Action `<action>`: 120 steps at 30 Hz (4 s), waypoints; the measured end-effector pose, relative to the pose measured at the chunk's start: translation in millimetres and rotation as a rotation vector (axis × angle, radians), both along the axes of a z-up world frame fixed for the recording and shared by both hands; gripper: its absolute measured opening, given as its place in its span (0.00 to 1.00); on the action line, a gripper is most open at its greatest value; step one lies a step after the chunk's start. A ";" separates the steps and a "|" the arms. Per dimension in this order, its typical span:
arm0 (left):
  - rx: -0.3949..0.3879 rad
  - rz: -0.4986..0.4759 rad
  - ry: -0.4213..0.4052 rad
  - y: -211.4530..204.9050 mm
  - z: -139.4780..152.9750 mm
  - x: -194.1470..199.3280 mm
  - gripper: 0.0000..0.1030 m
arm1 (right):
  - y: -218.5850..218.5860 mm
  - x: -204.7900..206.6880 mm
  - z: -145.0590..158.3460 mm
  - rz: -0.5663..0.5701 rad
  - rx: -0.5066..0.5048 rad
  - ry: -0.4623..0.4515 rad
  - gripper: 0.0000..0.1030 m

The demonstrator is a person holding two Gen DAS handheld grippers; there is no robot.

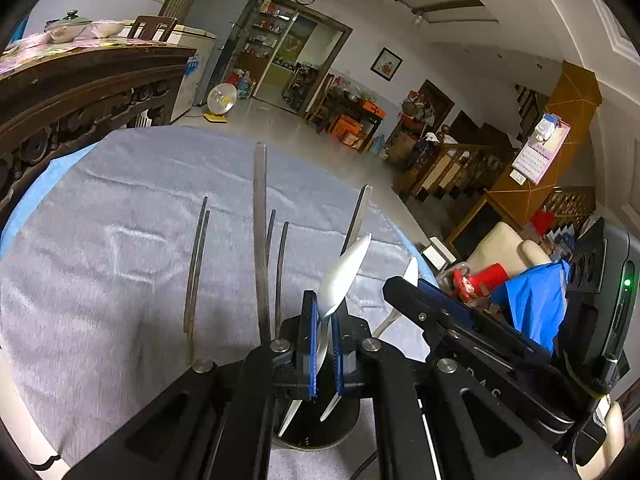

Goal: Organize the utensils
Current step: 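Lower both spoons handle-first into the holder and open both grippers, then withdraw both grippers from the holder toward the remaining chopsticks, then grasp a dark chopstick with the right gripper while the left gripper grasps another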

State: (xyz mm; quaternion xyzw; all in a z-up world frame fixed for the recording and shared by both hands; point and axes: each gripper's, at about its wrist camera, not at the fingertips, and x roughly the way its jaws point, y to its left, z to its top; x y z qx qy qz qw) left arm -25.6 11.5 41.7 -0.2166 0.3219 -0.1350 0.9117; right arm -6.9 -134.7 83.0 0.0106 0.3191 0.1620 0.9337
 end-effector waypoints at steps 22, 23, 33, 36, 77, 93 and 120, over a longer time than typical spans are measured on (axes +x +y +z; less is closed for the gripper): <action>0.000 0.019 0.009 9.3 -3.0 -18.0 0.07 | 5.2 -14.8 -5.1 0.031 0.007 0.014 0.31; -0.001 0.018 0.013 10.0 -4.3 -18.4 0.07 | 6.0 -15.4 -6.0 0.032 0.007 0.016 0.31; -0.004 0.021 0.033 14.3 -7.2 -18.7 0.07 | 10.9 -17.4 -11.9 0.045 -0.001 0.031 0.31; -0.006 0.021 0.040 14.6 -8.7 -19.4 0.07 | 10.9 -17.4 -12.6 0.045 -0.001 0.033 0.31; 0.089 0.213 0.092 63.1 4.6 -32.0 0.67 | -58.8 -24.9 -13.6 -0.052 0.153 0.116 0.67; 0.152 0.265 0.257 77.6 -31.1 -20.6 0.67 | -84.5 -3.8 -75.3 -0.103 0.191 0.324 0.67; 0.240 0.234 0.513 112.0 -101.8 40.6 0.67 | -33.6 210.4 -128.2 0.018 0.145 0.762 0.49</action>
